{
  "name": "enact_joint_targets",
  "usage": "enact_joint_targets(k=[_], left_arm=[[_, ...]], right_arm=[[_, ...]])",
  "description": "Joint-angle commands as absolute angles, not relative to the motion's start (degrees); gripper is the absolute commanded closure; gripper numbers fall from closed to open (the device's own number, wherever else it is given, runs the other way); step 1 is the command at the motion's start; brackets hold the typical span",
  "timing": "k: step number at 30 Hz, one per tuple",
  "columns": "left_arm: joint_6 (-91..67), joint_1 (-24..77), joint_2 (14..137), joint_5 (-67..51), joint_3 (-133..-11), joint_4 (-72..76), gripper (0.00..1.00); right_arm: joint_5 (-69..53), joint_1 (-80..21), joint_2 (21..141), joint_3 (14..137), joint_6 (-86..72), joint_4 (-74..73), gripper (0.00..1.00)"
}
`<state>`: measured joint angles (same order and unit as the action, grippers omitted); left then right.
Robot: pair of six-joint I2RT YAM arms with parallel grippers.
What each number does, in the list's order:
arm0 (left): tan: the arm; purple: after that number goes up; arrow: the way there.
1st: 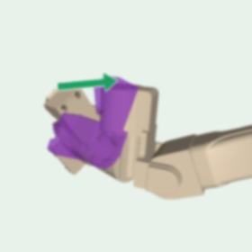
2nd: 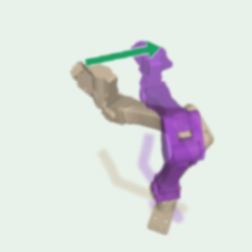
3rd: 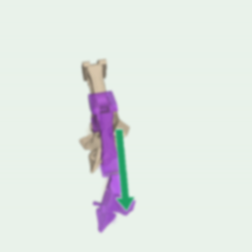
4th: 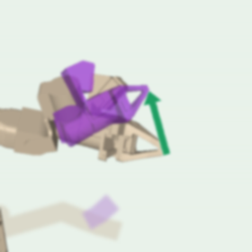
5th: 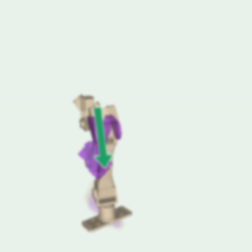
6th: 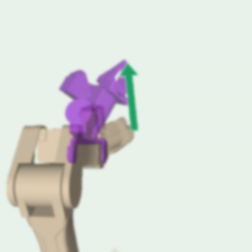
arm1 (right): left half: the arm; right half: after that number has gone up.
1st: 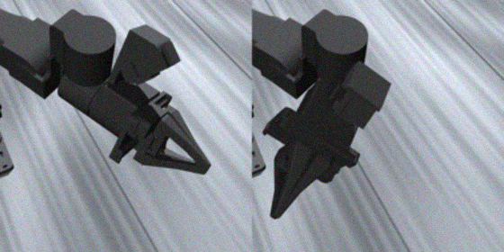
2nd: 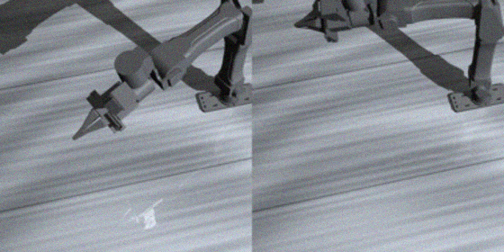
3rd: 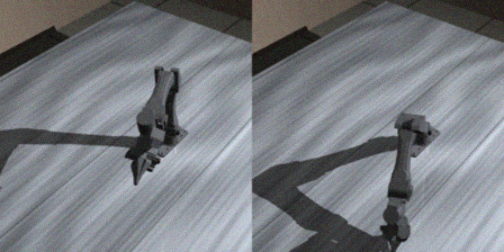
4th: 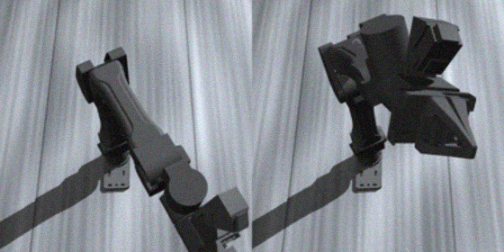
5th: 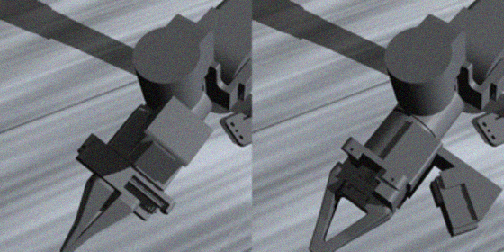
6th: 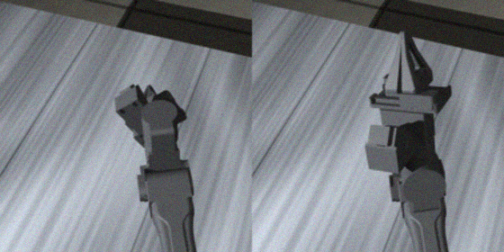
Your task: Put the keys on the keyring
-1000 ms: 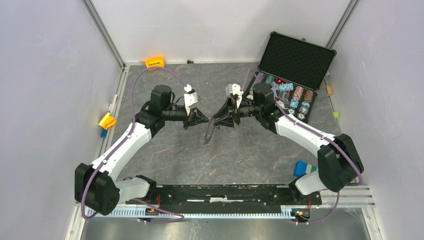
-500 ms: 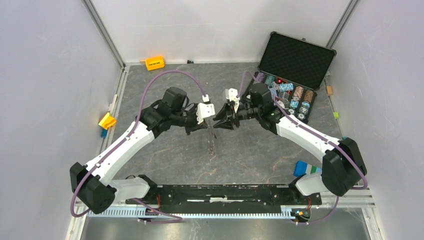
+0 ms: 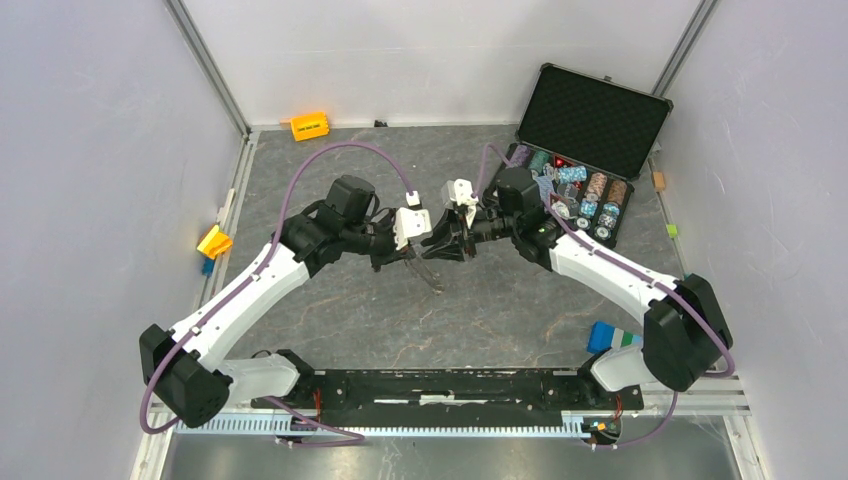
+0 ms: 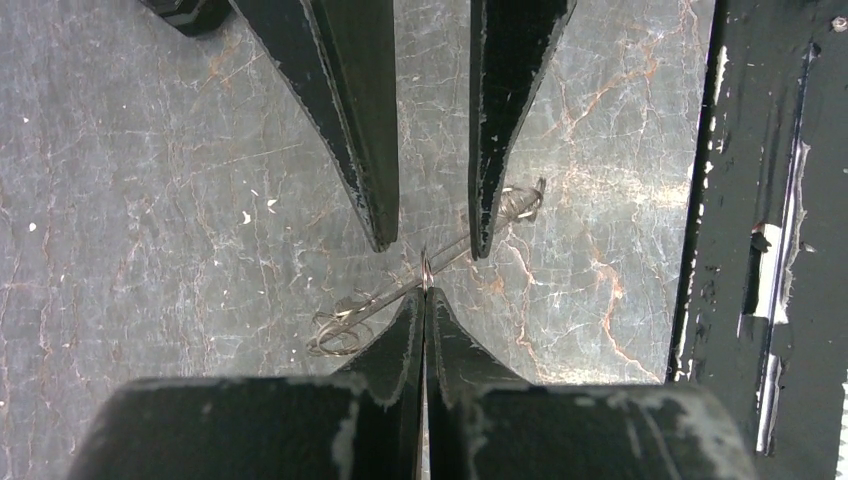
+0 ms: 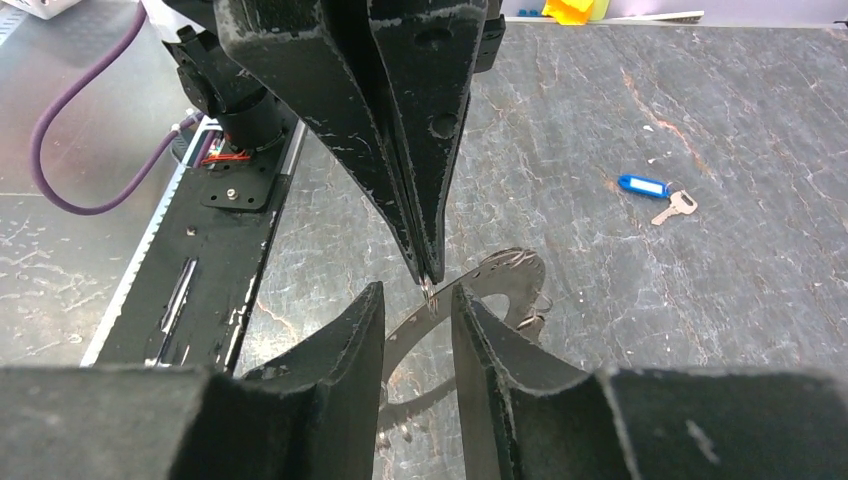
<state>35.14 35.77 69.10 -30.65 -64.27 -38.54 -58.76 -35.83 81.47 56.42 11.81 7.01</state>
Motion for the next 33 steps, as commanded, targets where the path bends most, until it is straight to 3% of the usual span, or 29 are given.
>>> enact_joint_targets(k=[1,26,33], left_arm=[[33.8,36.1,67.8,-33.9,-66.3,-36.1,0.98],[32.3,36.0,67.0,-34.8,-65.3,-34.4,0.98],[32.4,36.0,67.1,-34.9,-65.2,-34.4,0.98]], right_arm=[[-60.1,-36.4,82.2,56.1,11.2,9.6,0.64],[-60.5,-37.4,83.1,56.1,13.9,7.3,0.85],[-60.2,-37.4,83.0,56.1,14.5,6.6,1.00]])
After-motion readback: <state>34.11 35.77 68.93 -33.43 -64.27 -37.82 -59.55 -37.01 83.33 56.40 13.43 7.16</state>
